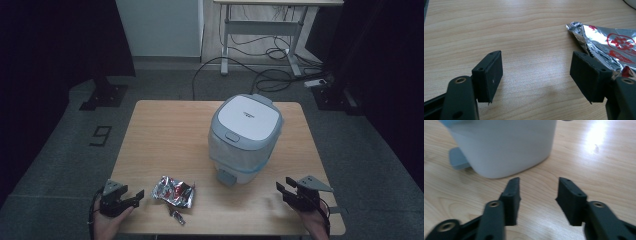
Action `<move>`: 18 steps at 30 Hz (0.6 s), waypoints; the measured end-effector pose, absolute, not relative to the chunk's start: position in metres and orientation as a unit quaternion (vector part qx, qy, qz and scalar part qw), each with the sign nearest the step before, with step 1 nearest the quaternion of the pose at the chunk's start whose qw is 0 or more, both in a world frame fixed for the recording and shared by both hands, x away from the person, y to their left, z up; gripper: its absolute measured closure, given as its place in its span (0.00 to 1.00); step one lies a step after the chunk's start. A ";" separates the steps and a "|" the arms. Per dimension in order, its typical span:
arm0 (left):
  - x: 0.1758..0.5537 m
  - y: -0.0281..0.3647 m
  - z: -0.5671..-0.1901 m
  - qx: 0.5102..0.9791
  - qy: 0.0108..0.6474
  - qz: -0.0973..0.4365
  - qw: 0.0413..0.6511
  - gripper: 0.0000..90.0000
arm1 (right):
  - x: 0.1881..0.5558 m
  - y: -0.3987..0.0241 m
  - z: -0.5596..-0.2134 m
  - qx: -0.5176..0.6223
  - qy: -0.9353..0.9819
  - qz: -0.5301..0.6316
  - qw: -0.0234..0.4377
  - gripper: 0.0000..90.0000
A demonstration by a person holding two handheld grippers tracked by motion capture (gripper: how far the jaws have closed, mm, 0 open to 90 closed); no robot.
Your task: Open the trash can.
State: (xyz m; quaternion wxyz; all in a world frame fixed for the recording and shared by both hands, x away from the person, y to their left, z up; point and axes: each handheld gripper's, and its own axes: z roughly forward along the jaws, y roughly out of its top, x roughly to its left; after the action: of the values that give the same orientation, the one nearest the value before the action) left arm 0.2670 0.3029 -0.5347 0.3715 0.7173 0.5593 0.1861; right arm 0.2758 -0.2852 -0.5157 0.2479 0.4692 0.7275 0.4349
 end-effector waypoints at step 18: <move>0.268 0.301 -0.534 0.719 0.553 0.176 0.382 0.30 | 0.271 -0.268 -0.504 0.393 0.752 0.485 0.212 1.00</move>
State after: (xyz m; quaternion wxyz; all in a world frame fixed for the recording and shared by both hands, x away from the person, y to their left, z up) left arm 0.2676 0.3011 -0.5344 0.3822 0.7192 0.5529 0.1761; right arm 0.2709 -0.2685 -0.5043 0.2124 0.3930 0.7521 0.4846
